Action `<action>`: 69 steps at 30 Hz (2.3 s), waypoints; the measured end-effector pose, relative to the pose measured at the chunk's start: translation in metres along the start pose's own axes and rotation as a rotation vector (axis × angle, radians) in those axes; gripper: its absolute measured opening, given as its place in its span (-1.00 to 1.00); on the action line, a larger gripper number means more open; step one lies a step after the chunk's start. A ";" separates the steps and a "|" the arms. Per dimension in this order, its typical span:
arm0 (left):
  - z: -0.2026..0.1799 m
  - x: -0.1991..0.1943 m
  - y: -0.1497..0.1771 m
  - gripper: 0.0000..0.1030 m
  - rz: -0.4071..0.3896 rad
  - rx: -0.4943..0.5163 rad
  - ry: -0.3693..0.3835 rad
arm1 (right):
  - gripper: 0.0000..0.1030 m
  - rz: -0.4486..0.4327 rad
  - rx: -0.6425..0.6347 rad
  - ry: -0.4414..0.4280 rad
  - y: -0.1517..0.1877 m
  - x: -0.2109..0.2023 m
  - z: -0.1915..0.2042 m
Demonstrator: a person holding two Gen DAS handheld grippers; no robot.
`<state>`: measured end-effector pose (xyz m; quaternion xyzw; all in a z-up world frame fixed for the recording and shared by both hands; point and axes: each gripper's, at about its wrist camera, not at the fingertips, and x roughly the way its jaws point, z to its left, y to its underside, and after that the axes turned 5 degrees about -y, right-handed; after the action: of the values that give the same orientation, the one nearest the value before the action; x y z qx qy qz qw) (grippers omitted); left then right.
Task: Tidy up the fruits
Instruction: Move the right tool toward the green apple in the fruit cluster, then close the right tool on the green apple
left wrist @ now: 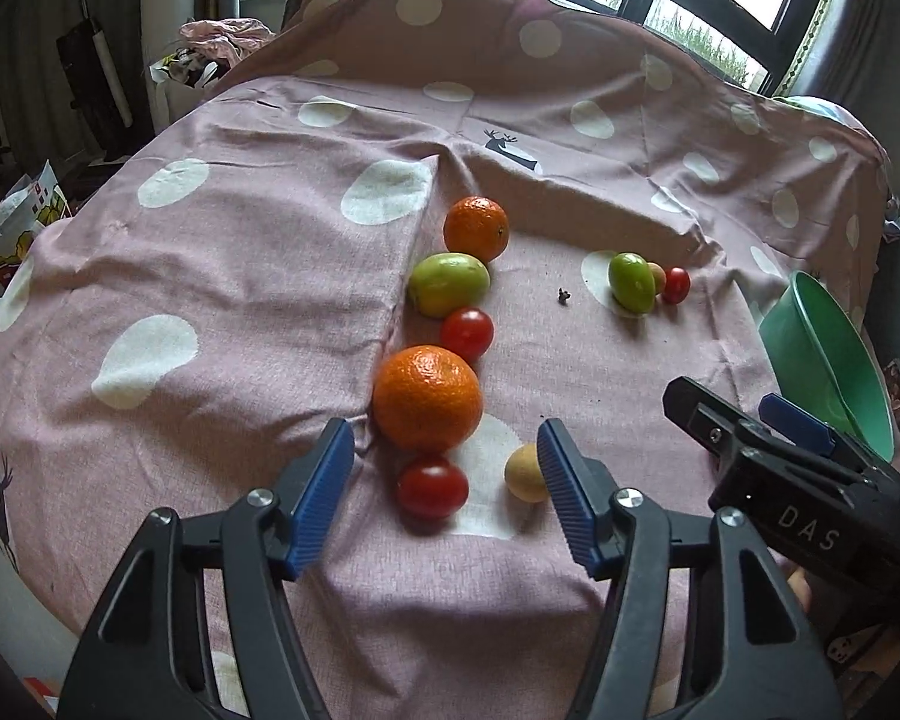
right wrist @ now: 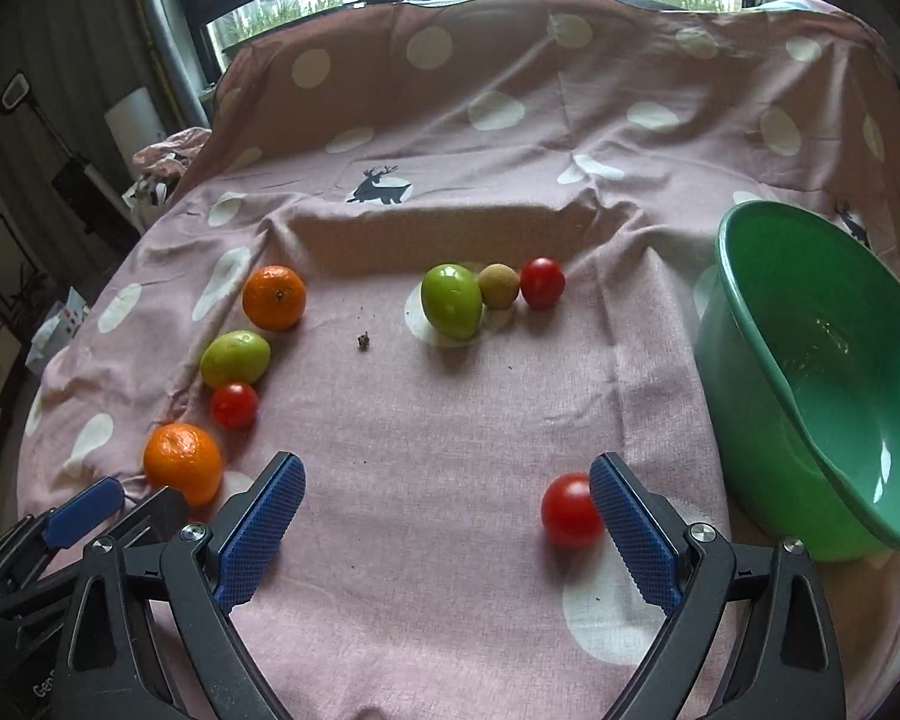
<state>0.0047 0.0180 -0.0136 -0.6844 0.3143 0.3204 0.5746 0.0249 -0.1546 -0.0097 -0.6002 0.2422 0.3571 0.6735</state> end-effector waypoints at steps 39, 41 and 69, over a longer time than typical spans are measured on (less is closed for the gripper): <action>-0.025 0.040 -0.077 -0.21 0.076 0.064 0.110 | -0.01 0.094 0.192 -0.290 -0.086 0.036 -0.042; -0.022 0.043 -0.076 -0.28 0.082 0.055 0.120 | -0.15 0.111 0.219 -0.282 -0.085 0.050 -0.046; -0.050 0.066 -0.063 -0.33 0.156 0.074 0.319 | -0.33 0.138 0.232 -0.258 -0.081 0.100 -0.042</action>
<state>0.0984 -0.0268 -0.0232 -0.6785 0.4653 0.2396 0.5156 0.1541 -0.1784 -0.0402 -0.4495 0.2341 0.4463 0.7376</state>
